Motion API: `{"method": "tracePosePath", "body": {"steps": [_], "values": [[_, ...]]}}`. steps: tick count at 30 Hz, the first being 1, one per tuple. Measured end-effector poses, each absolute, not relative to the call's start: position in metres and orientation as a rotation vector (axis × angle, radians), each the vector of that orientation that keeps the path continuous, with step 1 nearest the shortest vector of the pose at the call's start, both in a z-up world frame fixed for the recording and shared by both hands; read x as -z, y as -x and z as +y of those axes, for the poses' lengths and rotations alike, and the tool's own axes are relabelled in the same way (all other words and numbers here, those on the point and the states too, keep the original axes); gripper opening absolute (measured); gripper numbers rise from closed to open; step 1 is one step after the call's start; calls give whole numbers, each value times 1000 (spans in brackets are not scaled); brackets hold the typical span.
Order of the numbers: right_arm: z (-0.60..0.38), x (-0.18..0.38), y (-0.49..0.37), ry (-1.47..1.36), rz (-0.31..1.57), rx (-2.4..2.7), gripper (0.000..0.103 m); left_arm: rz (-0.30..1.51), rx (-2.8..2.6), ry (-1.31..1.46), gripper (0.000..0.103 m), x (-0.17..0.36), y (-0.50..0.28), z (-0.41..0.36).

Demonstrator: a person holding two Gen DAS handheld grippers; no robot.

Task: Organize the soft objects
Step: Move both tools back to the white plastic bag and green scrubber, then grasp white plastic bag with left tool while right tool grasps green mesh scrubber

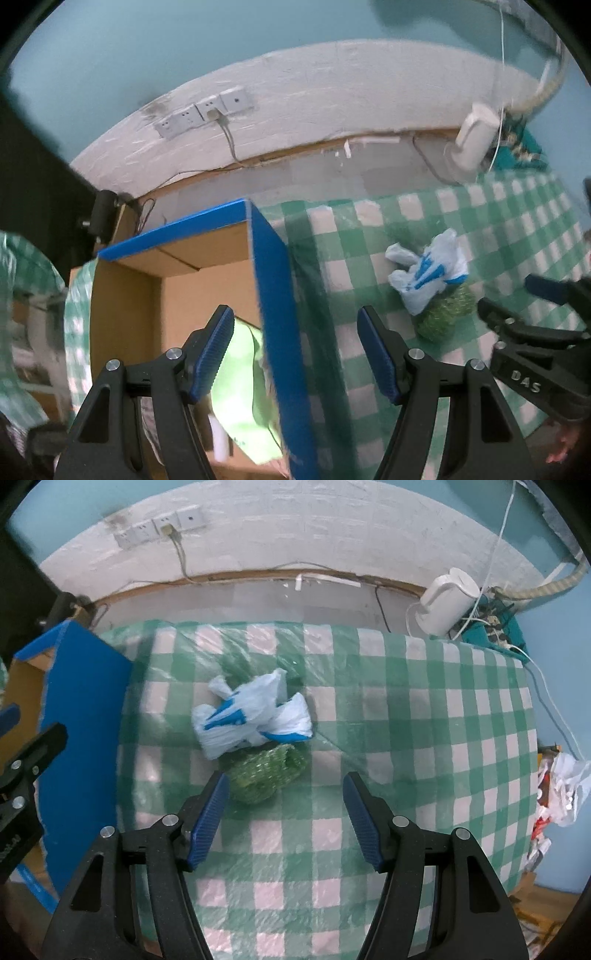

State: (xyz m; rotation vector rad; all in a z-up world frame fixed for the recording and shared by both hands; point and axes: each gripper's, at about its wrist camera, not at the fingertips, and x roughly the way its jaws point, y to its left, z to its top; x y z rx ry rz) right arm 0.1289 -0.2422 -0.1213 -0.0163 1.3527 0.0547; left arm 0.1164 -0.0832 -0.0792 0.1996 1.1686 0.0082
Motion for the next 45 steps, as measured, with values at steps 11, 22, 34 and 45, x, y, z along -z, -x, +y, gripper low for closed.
{"method": "tracePosePath", "body": {"steps": [11, 22, 34, 45], "values": [[-255, 164, -149, -127, 1420, -22, 64, 1263, -10, -195, 81, 116, -146, -97], [-247, 184, -150, -130, 1458, -57, 64, 1280, -5, -174, 81, 113, -157, -101], [-249, 184, -139, -7, 1446, -73, 47, 1201, 11, -213, 85, 94, -144, -116], [-299, 186, -130, -43, 1440, 21, 47, 1238, 116, -255, 85, 109, -152, -156]]}}
